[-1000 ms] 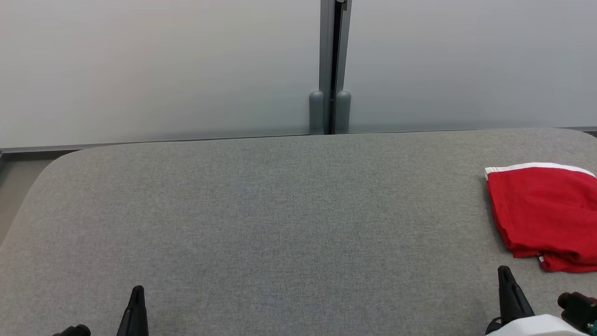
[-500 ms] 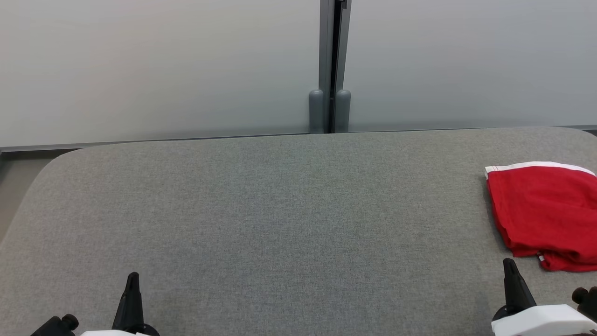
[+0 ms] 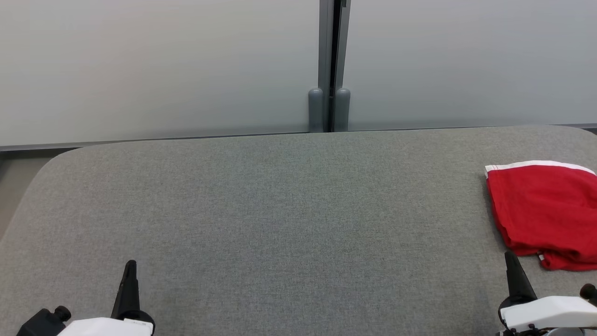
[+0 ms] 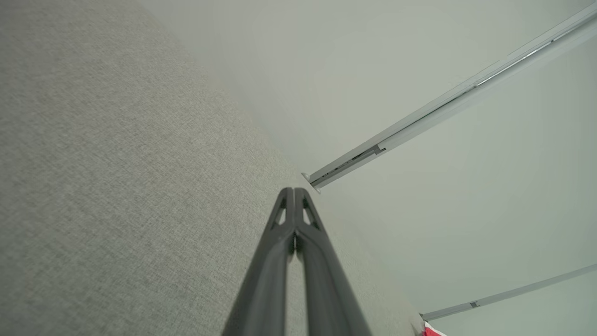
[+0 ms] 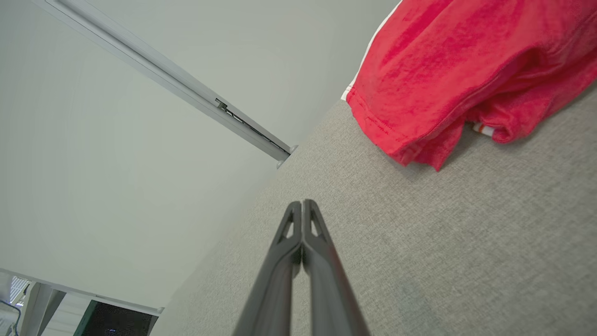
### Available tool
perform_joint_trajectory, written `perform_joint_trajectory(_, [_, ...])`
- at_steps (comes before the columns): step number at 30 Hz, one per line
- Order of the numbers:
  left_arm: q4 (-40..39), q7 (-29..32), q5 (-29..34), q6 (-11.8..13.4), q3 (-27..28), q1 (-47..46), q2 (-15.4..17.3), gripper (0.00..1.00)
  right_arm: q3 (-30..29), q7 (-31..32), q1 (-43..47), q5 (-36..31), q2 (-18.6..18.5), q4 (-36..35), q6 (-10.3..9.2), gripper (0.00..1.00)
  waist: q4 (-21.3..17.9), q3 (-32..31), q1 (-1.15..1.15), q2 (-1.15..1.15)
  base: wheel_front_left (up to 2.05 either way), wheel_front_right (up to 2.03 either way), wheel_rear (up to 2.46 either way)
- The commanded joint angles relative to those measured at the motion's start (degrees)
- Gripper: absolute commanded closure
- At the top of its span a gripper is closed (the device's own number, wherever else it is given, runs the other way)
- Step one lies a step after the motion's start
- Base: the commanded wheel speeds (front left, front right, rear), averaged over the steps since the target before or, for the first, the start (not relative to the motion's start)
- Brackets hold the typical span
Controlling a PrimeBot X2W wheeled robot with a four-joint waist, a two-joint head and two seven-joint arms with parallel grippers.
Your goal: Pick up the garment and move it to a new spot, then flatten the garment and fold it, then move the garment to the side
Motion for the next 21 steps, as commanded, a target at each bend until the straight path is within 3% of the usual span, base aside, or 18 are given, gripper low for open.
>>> perform_joint_trajectory(1, [-0.74, 0.52, -1.99, -0.27, 0.38, -1.99, 0.47, 1.0, -0.4, 0.72, -1.63, 2.23, -0.59, -0.77, 0.01, 1.0, -0.01, 0.03, 0.0, 0.0, 0.0, 0.0, 0.0])
perform_joint_trajectory(21, [-0.74, 3.8, -13.56, -0.45, 0.98, -4.46, 0.61, 1.0, -1.38, 3.95, -3.06, 14.9, -0.73, -1.28, 0.01, 1.0, -0.1, 0.34, 0.0, 0.0, 0.0, 0.0, 0.0])
